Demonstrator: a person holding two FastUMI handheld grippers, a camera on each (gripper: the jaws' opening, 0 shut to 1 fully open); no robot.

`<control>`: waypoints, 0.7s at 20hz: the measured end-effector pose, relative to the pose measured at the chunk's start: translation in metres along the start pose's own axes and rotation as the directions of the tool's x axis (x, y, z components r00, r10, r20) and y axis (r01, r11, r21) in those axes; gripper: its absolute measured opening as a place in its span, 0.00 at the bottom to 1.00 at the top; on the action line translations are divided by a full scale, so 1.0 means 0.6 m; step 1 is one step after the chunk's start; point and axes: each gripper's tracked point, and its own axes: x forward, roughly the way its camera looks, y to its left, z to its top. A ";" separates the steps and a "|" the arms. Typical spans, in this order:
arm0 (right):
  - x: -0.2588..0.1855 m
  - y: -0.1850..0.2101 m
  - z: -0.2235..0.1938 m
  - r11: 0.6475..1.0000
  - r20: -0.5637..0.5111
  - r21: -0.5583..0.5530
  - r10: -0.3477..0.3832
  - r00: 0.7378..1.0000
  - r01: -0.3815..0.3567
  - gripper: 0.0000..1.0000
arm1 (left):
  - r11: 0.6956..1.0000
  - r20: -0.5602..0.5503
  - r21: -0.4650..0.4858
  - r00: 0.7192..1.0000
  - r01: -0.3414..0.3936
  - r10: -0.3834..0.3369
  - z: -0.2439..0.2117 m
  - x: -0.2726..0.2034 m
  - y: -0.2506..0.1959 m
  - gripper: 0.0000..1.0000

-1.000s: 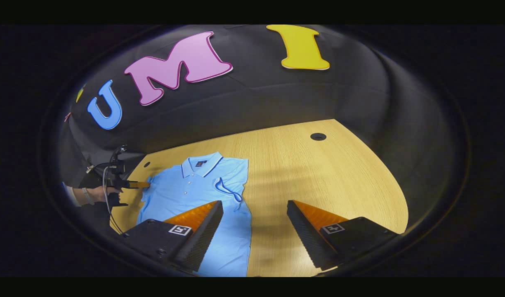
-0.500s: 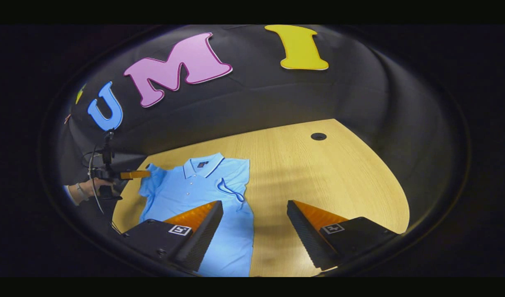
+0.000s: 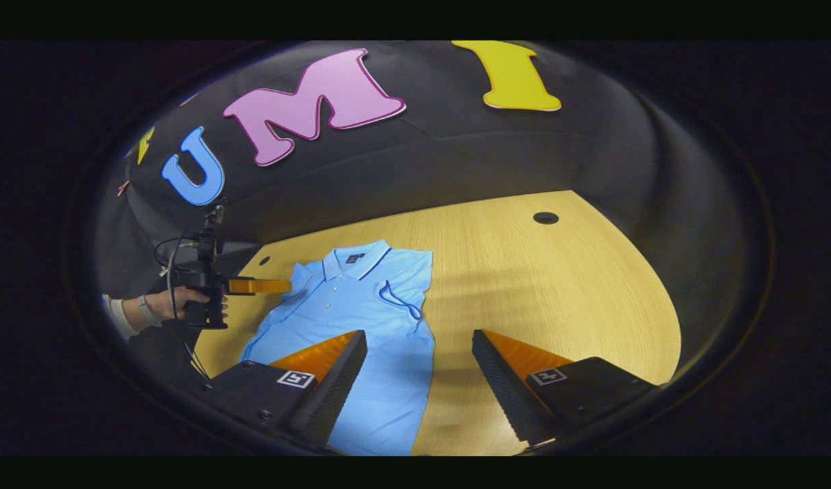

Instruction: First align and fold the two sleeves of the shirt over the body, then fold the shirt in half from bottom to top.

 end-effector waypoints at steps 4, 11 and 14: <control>-0.026 0.024 -0.057 0.995 -0.056 -0.016 0.102 0.993 -0.103 0.98 | 1.000 -0.022 -0.018 1.000 0.003 -0.004 -0.078 -0.117 0.016 0.89; -0.099 0.053 -0.200 0.992 -0.126 0.052 0.123 0.984 -0.118 0.98 | 0.995 -0.160 -0.102 0.987 0.012 -0.028 -0.309 -0.231 0.038 0.89; -0.132 0.059 -0.272 0.991 -0.164 0.092 0.107 0.981 -0.093 0.98 | 0.993 -0.199 -0.101 0.977 0.054 -0.073 -0.383 -0.259 0.031 0.90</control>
